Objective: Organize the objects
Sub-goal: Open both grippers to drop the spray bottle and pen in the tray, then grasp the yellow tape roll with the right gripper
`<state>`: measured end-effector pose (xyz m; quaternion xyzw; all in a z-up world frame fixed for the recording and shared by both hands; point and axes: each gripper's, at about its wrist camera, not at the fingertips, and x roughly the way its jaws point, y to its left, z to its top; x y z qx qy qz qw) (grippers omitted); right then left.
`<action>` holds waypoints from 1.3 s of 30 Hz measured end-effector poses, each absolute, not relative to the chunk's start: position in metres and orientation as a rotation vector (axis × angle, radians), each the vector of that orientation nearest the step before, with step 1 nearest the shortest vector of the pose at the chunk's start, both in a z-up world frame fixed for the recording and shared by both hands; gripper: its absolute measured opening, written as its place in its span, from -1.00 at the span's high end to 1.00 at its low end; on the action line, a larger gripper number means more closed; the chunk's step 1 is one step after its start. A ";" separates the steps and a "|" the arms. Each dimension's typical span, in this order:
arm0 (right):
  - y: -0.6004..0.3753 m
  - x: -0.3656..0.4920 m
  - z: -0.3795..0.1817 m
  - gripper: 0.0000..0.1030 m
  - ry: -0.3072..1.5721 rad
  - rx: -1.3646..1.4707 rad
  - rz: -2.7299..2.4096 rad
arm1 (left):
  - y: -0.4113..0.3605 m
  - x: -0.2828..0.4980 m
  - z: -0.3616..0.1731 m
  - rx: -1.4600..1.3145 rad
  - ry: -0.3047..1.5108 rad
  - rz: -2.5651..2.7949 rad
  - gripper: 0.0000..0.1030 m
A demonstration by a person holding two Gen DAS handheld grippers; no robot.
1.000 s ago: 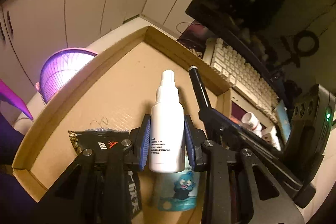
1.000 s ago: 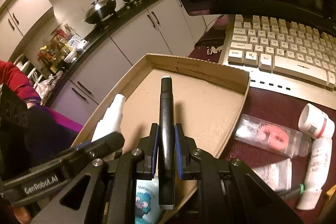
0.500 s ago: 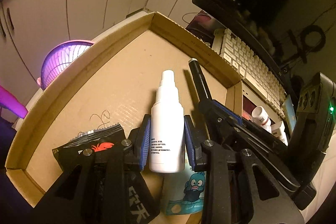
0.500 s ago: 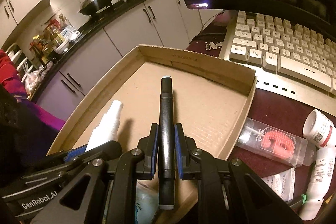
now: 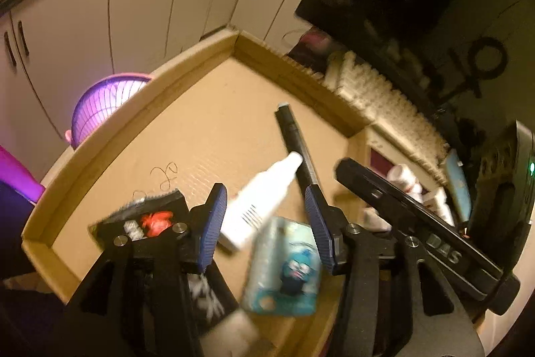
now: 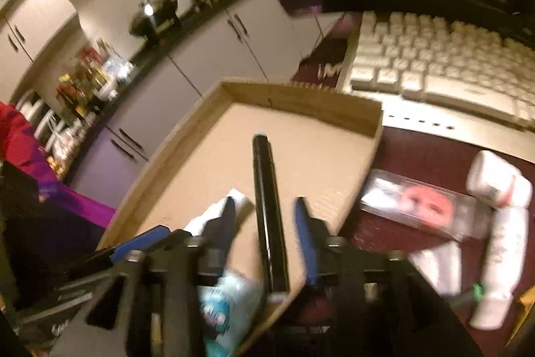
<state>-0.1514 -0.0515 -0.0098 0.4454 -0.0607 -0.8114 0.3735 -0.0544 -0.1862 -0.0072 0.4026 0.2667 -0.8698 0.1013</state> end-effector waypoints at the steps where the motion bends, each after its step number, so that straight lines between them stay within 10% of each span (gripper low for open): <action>1: -0.038 -0.143 -0.003 0.00 -0.168 1.121 -2.095 | -0.180 -0.046 0.000 1.156 0.770 -2.591 0.05; 22: 0.037 -0.101 -0.031 -0.22 -0.001 1.132 -2.221 | -0.088 0.015 0.017 1.109 0.654 -2.807 -0.10; 27: 0.041 -0.103 -0.038 0.32 0.001 1.146 -2.225 | -0.089 0.012 0.017 1.131 0.640 -2.817 -0.10; 39: 0.105 -0.083 -0.035 0.39 -0.118 1.153 -2.266 | -0.035 -0.062 0.009 1.400 0.207 -2.939 -0.10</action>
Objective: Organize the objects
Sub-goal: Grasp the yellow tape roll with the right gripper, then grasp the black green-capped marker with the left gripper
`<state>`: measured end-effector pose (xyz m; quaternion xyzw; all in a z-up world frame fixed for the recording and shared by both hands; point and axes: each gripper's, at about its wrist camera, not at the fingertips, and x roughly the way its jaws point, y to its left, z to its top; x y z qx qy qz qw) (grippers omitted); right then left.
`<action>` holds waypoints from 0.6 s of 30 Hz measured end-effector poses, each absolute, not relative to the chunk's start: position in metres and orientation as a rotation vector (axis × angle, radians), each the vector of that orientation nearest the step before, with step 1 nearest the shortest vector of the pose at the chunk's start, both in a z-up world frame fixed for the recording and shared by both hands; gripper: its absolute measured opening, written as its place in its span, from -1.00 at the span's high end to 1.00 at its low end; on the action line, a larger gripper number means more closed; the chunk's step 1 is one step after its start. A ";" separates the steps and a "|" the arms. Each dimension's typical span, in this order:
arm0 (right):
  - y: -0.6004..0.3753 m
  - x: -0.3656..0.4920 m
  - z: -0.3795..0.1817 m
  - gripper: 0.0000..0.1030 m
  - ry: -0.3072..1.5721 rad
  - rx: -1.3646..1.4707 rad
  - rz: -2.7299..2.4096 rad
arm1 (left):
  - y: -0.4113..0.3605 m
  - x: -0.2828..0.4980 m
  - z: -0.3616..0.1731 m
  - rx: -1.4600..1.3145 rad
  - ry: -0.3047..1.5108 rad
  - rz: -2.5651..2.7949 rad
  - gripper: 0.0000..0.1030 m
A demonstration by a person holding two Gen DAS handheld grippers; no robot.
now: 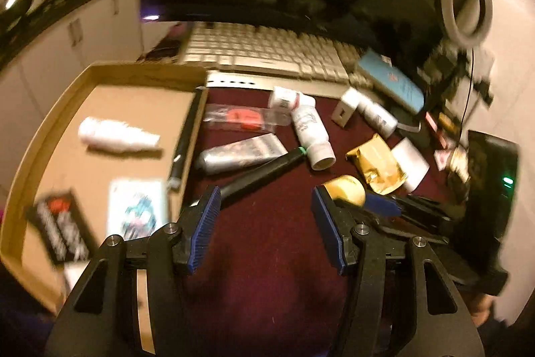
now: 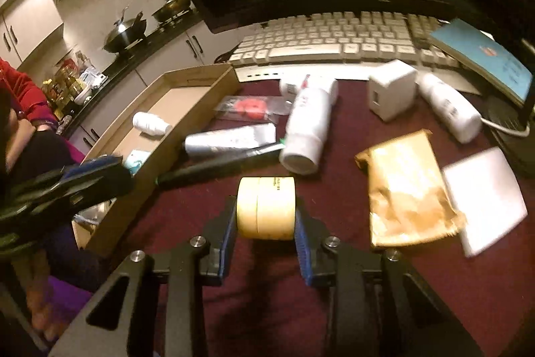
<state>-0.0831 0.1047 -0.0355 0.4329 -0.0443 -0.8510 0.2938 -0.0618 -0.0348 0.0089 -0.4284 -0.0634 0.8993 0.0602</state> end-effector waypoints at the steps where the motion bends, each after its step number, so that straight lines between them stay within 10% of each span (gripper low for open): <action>1: 0.106 -0.083 -0.036 0.39 -0.124 1.155 -2.259 | -0.029 -0.074 0.004 -1.318 -0.136 2.667 -0.10; 18: 0.105 -0.080 -0.034 0.39 -0.121 1.155 -2.268 | -0.027 -0.120 -0.038 -1.556 -0.030 2.545 -0.10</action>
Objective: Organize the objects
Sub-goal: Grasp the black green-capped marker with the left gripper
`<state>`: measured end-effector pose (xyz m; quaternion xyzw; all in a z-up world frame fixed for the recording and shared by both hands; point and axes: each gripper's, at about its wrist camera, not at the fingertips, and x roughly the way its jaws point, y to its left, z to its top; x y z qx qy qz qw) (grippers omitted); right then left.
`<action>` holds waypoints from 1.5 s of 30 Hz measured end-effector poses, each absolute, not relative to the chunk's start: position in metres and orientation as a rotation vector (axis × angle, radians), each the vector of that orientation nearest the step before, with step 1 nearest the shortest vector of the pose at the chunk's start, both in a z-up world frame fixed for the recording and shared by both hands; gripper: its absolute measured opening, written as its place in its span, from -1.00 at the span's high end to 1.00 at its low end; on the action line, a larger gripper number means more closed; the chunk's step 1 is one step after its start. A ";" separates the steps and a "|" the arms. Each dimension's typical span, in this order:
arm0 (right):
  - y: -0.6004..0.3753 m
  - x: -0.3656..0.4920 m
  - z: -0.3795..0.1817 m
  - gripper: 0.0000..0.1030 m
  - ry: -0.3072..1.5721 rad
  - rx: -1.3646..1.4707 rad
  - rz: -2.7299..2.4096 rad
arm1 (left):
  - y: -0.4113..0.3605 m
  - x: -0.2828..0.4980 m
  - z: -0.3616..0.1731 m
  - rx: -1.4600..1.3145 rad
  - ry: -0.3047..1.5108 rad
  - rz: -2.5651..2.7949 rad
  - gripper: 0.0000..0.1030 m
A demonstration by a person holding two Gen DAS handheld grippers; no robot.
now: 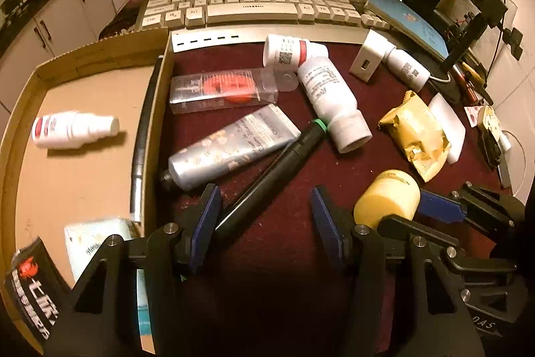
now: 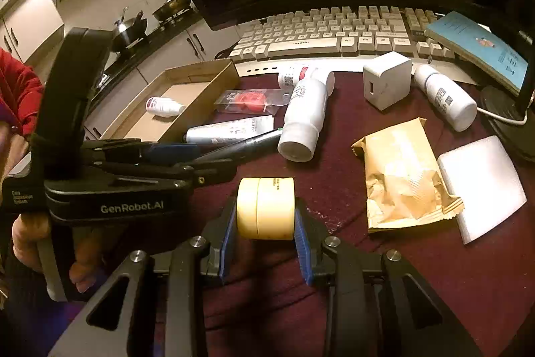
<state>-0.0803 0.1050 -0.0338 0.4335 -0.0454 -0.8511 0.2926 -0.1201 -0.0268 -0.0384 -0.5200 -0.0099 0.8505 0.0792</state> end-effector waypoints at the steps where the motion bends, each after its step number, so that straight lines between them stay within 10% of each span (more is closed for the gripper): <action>1: 0.105 -0.080 -0.034 0.39 -0.121 1.157 -2.267 | -0.025 -0.117 -0.038 -1.557 -0.038 2.530 -0.10; 10: 0.119 -0.077 -0.033 0.39 -0.135 1.164 -2.282 | -0.010 -0.097 -0.044 -1.577 -0.026 2.503 0.68; 22: 0.124 -0.073 -0.034 0.35 -0.138 1.154 -2.282 | -0.008 -0.057 -0.038 -1.623 -0.262 2.527 0.67; 26: 0.127 -0.073 -0.034 0.35 -0.165 1.169 -2.274 | -0.006 -0.071 -0.038 -1.614 -0.237 2.558 0.06; 33: 0.128 -0.070 -0.034 0.35 -0.158 1.171 -2.287 | 0.002 -0.089 -0.044 -1.542 -0.170 2.579 0.04; 39: 0.125 -0.070 -0.036 0.35 -0.164 1.185 -2.286 | -0.002 -0.090 -0.047 -1.490 -0.162 2.633 0.71; 45: 0.121 -0.070 -0.036 0.33 -0.157 1.183 -2.296 | -0.024 -0.067 -0.046 -1.480 -0.311 2.636 0.73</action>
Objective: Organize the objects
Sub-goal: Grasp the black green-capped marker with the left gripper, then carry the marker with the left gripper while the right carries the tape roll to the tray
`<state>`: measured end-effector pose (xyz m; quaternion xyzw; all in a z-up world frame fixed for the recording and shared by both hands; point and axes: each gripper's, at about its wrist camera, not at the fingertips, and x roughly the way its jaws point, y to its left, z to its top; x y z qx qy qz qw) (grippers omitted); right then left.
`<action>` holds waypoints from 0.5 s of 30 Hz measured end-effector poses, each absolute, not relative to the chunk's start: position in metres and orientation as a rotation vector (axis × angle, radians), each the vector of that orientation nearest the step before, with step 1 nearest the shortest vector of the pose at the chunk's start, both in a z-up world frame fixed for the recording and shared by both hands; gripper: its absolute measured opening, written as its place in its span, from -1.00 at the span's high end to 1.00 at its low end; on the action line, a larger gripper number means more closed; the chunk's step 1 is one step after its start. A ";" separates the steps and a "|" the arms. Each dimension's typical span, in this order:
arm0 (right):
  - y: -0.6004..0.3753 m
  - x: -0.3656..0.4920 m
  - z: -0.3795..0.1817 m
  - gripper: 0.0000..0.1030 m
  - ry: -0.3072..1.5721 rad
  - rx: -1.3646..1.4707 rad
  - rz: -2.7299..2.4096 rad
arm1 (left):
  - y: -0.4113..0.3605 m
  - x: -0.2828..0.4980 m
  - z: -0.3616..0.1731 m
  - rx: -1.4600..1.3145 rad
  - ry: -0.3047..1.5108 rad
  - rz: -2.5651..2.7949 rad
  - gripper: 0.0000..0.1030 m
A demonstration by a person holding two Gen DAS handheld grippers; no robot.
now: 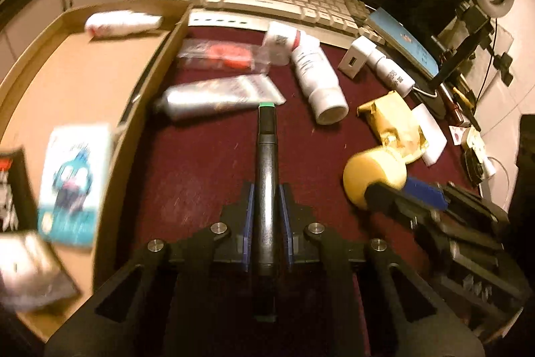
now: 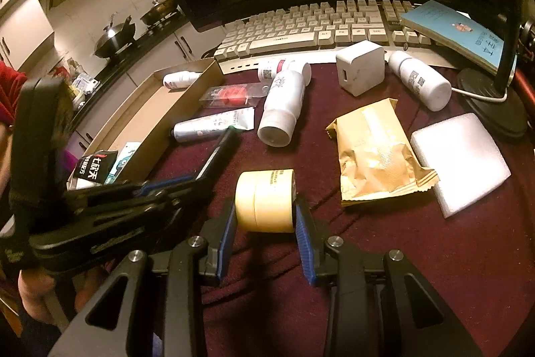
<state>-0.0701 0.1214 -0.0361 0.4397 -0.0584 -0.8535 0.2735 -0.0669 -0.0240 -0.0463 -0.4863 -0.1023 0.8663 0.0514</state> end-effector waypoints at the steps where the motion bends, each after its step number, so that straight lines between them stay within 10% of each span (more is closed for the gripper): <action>1: 0.121 -0.070 -0.037 0.33 -0.151 1.176 -2.296 | -0.028 -0.059 -0.047 -1.471 -0.337 2.644 0.73; 15: 0.110 -0.059 -0.025 0.40 -0.139 1.093 -2.325 | -0.038 -0.026 -0.031 -1.365 -0.484 2.684 0.73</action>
